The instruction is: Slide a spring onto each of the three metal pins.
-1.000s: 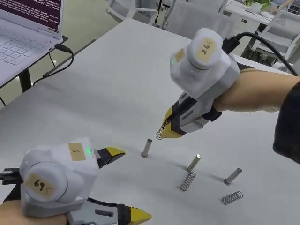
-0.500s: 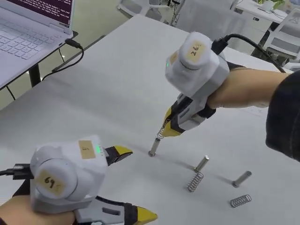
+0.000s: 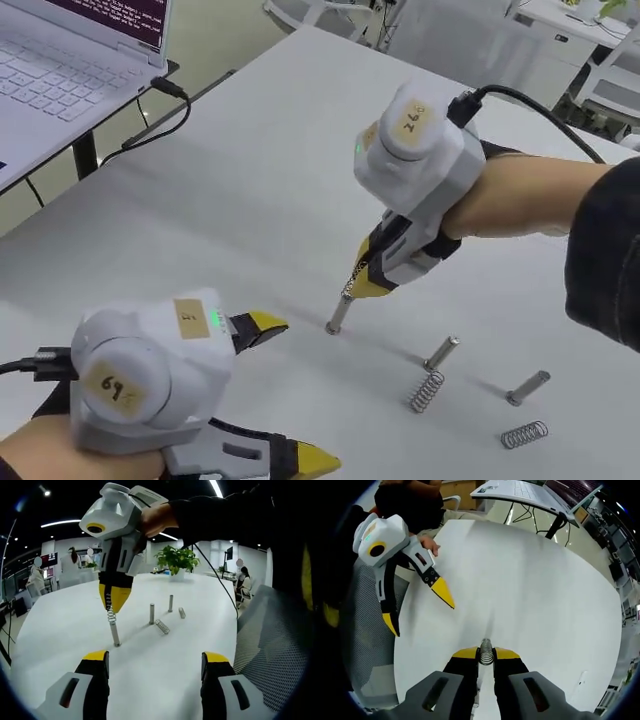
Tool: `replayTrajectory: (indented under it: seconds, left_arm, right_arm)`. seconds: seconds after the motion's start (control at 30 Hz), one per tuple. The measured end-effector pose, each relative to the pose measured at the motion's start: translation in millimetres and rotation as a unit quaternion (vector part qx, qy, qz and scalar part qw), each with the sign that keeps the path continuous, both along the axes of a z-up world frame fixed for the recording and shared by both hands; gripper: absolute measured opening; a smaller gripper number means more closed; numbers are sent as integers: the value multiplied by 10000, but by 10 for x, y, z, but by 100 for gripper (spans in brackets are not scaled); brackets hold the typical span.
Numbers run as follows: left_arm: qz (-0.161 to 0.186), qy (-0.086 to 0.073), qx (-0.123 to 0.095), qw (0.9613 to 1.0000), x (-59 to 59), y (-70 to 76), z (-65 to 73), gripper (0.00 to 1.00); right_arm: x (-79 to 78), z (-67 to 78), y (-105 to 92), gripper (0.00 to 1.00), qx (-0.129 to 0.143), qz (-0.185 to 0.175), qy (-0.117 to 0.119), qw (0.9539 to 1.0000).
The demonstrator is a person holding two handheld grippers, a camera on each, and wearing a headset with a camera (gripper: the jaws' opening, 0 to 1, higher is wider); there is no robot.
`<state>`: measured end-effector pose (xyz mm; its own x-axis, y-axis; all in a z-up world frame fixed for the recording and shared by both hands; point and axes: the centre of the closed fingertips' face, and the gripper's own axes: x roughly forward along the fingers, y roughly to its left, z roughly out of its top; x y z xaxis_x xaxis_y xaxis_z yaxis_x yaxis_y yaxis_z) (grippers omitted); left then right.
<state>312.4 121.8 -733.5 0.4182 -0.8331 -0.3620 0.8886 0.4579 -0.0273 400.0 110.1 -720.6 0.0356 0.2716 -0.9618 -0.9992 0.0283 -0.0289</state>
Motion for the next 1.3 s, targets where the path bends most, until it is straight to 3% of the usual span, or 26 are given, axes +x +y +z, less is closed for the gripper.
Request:
replayTrajectory:
  seconds: [0.53, 1.07, 1.3]
  left_arm:
    - [-8, 65, 7, 10000, -12, -20, -39, 70]
    - [17, 90, 17, 10000, -11, -34, -59, 69]
    - [42, 106, 25, 9999, -7, -24, -73, 69]
  right_arm:
    - [19, -148, -43, 8, -126, 2, 35, 9999]
    - [24, -472, -76, 8, -166, -128, 148, 9997]
    - [29, -543, -57, 9, -165, -145, 157, 9996]
